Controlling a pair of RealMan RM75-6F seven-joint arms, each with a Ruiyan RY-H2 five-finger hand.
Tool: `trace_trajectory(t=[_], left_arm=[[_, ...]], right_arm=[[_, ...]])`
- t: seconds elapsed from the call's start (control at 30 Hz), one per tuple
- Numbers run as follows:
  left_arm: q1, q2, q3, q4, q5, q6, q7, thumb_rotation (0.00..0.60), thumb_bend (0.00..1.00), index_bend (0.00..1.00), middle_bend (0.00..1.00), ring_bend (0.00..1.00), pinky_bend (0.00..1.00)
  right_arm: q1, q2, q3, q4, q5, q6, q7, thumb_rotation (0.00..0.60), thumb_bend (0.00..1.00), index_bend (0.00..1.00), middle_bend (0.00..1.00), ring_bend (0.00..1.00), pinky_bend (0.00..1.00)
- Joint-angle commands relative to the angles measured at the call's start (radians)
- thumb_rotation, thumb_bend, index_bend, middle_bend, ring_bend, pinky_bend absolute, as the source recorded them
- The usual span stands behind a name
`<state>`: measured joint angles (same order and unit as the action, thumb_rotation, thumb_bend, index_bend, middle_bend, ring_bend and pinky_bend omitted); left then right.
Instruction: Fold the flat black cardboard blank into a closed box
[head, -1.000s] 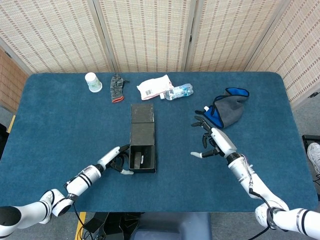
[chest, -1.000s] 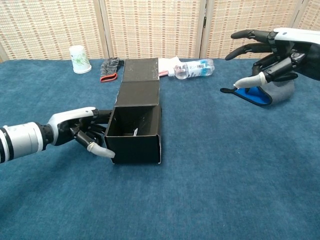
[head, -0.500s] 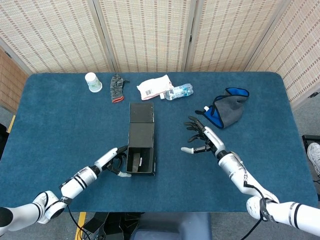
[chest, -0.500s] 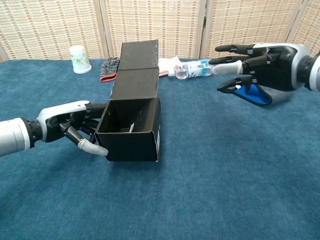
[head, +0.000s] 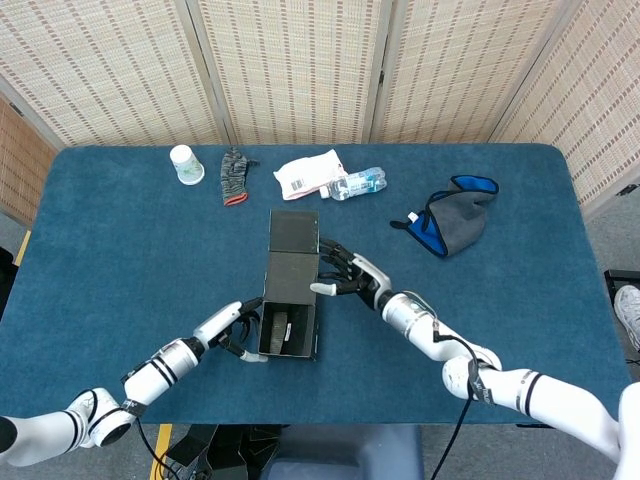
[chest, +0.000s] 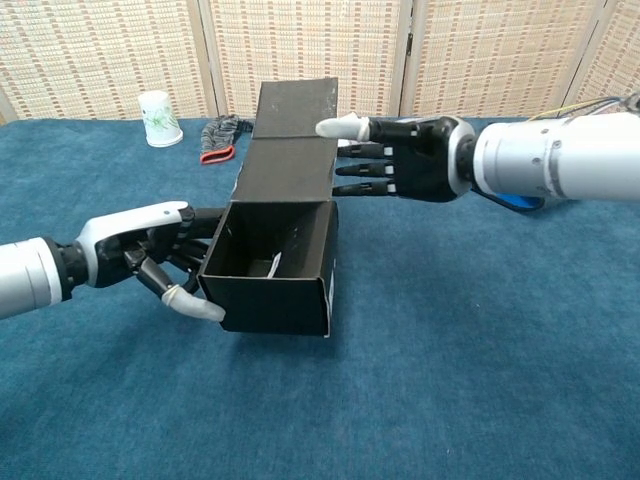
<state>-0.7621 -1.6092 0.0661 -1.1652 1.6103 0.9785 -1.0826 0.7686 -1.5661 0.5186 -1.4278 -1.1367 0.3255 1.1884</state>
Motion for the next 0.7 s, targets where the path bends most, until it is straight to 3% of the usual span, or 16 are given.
trace_trajectory(t=[0.03,0.2,0.37,0.7], left_arm=[[-0.003,-0.003,-0.003,-0.007,-0.010,-0.015,0.013,0.600,0.13,0.30,0.29,0.50,0.69],[-0.005,-0.004,-0.011,-0.008,-0.032,-0.040,0.006,0.600,0.13,0.30,0.29,0.50,0.69],[-0.014,0.008,-0.014,-0.008,-0.044,-0.071,-0.044,0.600,0.13,0.29,0.29,0.50,0.69],[-0.022,0.003,-0.017,0.007,-0.046,-0.093,-0.057,0.600,0.13,0.29,0.29,0.50,0.69]], right_arm=[[0.017,-0.052,0.041,0.041,-0.043,-0.021,0.035,0.600,0.00,0.00,0.00,0.00,0.13],[0.000,-0.069,0.064,0.028,-0.131,-0.005,0.063,0.600,0.00,0.00,0.00,0.00,0.13],[-0.023,-0.034,0.046,-0.016,-0.243,0.039,0.085,0.600,0.00,0.00,0.00,0.00,0.13],[0.009,0.070,-0.093,-0.098,-0.463,0.181,0.107,0.600,0.00,0.00,0.00,0.00,0.12]])
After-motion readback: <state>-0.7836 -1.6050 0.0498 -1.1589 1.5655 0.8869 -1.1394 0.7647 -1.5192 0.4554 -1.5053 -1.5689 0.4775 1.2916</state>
